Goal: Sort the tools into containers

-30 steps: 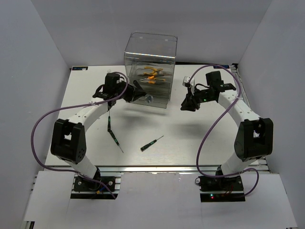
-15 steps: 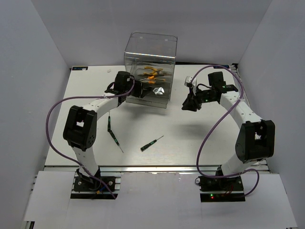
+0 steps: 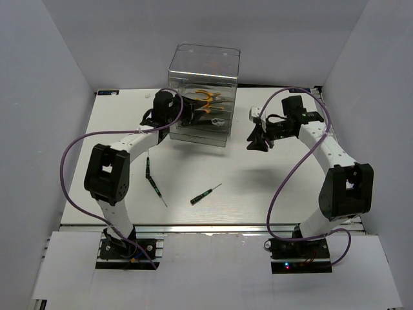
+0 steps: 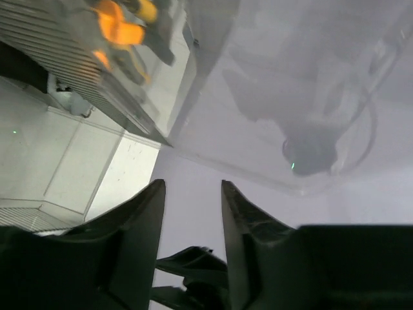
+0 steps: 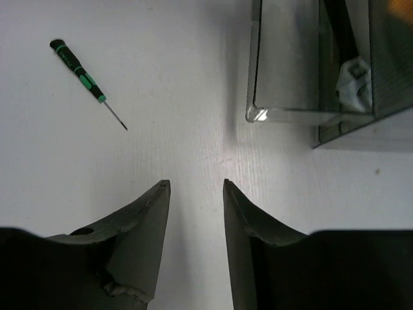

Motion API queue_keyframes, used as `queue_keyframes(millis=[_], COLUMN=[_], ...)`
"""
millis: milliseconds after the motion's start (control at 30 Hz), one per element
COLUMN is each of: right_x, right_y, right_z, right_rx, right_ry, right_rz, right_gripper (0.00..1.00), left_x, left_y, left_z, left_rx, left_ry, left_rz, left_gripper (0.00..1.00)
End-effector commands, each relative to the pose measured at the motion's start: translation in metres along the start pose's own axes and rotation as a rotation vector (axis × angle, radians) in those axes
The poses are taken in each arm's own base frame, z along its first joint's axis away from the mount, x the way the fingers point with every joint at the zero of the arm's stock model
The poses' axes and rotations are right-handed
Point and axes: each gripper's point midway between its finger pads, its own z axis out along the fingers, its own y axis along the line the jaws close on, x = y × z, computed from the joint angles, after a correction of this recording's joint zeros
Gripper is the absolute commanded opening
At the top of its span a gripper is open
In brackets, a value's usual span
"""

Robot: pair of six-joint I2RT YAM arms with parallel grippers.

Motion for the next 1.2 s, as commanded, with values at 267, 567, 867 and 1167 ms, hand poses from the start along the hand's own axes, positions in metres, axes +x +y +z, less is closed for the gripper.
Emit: queue_keyframes(millis=[267, 567, 867, 1167], right_x=[-0.048, -0.046, -0.039, -0.048], right_y=[0.066, 0.019, -0.039, -0.092], right_z=[0.075, 0.185, 0.212, 0.203], right_rx=[-0.305, -0.043, 0.288, 0.470], right_ry=[0.105, 0.321, 0.359, 0.329], right_rz=[-0.582, -0.357, -0.316, -0.324], right_gripper=[0.10, 0.00, 0.11, 0.82], left_x=[-0.019, -0.049, -0.039, -0.035], left_y=[-0.036, 0.012, 0.060, 0.064], left_z=[-0.124, -0.251, -0.275, -0.268], left_rx=[-0.012, -0.163, -0.193, -0.197], left_ry=[-0.159, -0.472, -0.503, -0.461], left_rz=[0.618, 0.702, 0.607, 0.583], left_gripper=[0.00, 0.07, 0.13, 0.23])
